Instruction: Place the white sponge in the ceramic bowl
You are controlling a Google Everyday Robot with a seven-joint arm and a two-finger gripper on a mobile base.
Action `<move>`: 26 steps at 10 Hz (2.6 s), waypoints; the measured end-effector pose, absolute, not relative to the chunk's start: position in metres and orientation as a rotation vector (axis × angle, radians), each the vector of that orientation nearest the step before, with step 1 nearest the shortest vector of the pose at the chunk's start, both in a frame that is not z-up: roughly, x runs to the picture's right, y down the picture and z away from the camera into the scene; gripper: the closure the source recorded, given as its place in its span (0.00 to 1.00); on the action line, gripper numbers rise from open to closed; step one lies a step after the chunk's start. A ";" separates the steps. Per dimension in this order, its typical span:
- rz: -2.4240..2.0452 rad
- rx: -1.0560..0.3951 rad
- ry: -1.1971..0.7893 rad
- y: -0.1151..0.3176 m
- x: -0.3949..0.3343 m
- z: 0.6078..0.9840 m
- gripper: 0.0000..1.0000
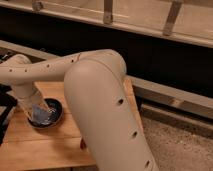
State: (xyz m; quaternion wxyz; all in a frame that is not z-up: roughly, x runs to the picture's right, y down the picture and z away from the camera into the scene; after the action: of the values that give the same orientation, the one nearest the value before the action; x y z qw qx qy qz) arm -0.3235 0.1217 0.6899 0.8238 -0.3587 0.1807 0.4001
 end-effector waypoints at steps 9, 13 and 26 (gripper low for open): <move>0.968 -0.609 0.244 0.047 -0.318 0.693 0.95; 0.950 -0.632 0.258 0.059 -0.319 0.705 0.56; 0.892 -0.646 0.283 0.073 -0.334 0.722 0.22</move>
State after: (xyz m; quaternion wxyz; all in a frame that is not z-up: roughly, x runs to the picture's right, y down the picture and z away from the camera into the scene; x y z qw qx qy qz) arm -0.3343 0.0727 0.7224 0.8427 -0.3057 0.1339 0.4224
